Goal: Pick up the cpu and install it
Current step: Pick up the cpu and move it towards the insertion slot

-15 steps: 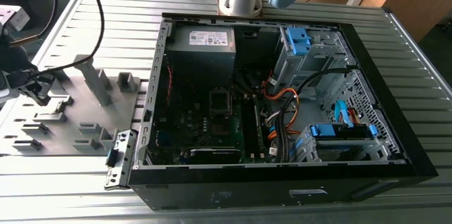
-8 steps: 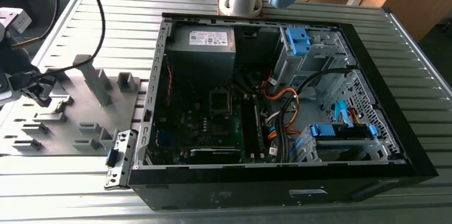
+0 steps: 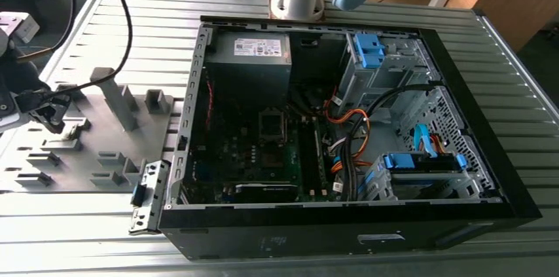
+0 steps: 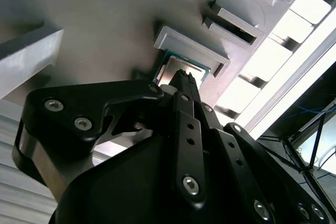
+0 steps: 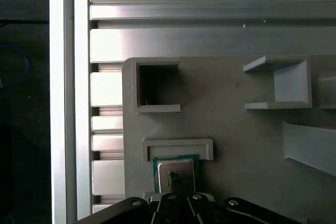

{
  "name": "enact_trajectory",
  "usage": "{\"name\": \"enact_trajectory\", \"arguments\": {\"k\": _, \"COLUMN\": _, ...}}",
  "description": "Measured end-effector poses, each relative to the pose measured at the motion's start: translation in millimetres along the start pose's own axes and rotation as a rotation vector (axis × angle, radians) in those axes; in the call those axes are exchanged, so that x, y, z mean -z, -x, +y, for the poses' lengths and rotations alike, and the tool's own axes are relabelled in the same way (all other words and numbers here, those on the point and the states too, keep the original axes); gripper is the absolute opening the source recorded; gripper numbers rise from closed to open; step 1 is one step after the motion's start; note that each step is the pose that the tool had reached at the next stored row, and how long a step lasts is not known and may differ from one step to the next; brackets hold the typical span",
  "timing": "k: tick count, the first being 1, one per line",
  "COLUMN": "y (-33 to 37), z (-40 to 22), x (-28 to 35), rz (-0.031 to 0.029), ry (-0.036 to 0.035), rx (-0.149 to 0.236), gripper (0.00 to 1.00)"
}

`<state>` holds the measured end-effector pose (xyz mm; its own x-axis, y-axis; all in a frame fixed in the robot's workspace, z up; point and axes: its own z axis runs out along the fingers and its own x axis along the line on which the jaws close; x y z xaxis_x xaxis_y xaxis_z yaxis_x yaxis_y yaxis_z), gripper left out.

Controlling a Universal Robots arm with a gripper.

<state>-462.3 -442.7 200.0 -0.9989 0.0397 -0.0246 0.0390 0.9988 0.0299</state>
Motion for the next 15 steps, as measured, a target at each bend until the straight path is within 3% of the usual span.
{"name": "enact_trajectory", "arguments": {"k": 13, "y": -0.1, "z": 0.9, "x": -2.3, "rz": -0.0001, "ry": -0.0021, "rx": 0.0, "gripper": 0.11}}
{"name": "enact_trajectory", "arguments": {"k": 15, "y": -0.1, "z": 0.9, "x": -2.3, "rz": -0.0001, "ry": -0.0021, "rx": 0.0, "gripper": 0.23}}
